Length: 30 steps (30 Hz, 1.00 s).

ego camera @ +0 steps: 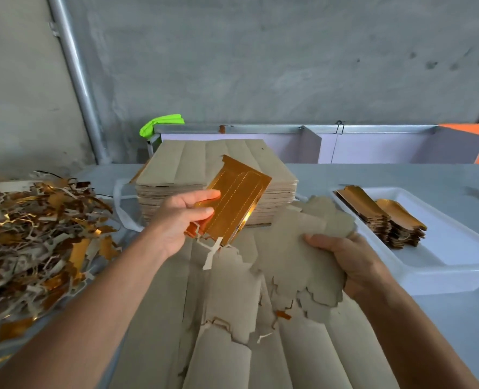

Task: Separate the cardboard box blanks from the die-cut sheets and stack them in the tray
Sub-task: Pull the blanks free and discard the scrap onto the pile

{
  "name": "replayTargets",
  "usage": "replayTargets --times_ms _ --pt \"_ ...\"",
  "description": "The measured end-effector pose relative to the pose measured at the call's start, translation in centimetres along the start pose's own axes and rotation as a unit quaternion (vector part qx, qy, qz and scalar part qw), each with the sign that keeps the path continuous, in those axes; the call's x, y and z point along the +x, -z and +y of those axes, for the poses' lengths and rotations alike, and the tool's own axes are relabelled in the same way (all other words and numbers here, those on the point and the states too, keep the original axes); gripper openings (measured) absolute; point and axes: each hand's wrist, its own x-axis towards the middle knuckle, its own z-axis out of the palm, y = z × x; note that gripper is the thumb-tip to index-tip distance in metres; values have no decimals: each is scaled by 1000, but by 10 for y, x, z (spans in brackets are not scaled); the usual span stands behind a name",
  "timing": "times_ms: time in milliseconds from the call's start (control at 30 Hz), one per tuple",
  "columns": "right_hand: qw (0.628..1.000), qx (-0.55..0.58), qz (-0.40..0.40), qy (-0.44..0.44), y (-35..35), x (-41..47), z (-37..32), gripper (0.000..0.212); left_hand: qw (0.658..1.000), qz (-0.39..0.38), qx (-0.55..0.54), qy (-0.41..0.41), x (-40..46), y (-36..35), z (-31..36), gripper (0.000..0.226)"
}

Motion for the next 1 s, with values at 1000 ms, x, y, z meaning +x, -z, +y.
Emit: replayTargets --times_ms 1000 --pt "993 27 96 68 -44 0 5 10 774 40 501 -386 -67 -104 -35 54"
